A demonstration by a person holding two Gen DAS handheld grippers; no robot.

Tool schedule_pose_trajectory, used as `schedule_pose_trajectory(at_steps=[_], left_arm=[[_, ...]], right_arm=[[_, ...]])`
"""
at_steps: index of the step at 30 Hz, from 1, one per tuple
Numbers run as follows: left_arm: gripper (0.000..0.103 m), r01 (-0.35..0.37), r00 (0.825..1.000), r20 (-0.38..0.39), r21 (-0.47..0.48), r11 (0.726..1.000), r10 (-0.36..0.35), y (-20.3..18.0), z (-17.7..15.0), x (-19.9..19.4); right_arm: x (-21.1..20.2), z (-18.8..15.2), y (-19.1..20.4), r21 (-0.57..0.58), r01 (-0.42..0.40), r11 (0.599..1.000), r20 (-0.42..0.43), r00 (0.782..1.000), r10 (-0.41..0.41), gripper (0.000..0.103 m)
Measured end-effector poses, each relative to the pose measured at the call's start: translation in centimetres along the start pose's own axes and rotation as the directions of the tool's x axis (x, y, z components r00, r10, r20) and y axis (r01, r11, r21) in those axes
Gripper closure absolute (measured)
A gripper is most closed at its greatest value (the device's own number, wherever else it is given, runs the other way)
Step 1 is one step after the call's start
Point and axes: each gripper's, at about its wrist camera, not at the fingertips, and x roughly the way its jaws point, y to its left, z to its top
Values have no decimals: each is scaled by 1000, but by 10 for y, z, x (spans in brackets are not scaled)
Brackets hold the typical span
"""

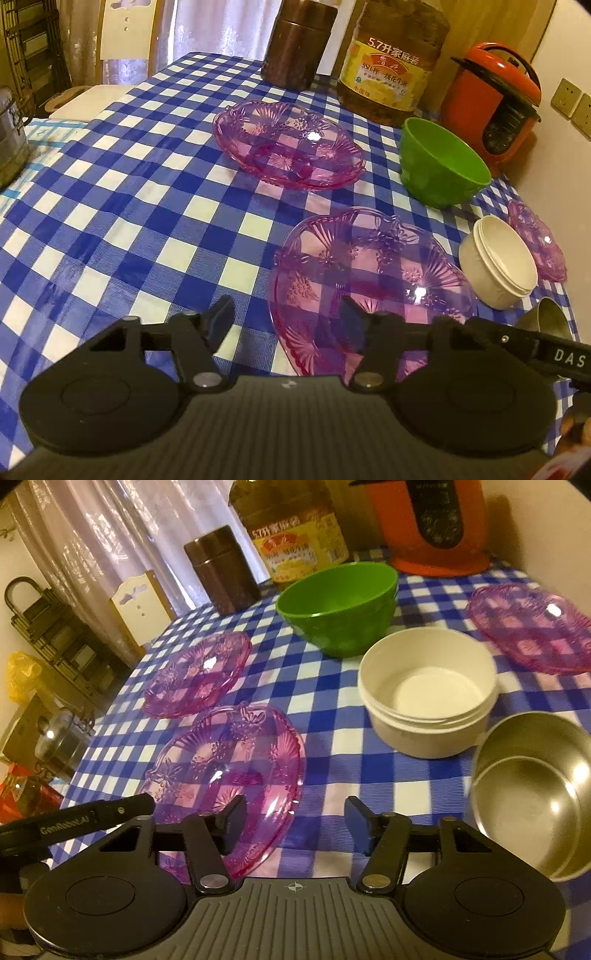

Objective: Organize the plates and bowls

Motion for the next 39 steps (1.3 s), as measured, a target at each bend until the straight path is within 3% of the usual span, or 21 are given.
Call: schedule_pose_trajectory(at_steps=[5, 12, 15, 27, 39], left_arm=[[66, -6, 1000, -8, -2, 1000, 6, -1, -1, 8], [84, -20, 1000, -22, -10, 1000, 20, 1, -3, 13], [91, -23, 1000, -18, -4, 1000, 23, 0, -3, 12], [92, -40, 999, 39, 41, 998, 39, -16, 7, -9], [92, -36, 990, 134, 35, 999, 31, -20, 56, -21]], right_arm=[[9, 1, 3, 14, -16, 1000, -8, 1000, 16, 61], [14, 1, 3, 48, 3, 999, -22, 1000, -2, 91], [13, 0, 4, 45, 4, 999, -19, 1000, -3, 93], [-7, 11, 12, 21, 11, 1000, 18, 1000, -12, 93], [-20, 55, 28, -28, -26, 999, 97, 995, 29, 93]])
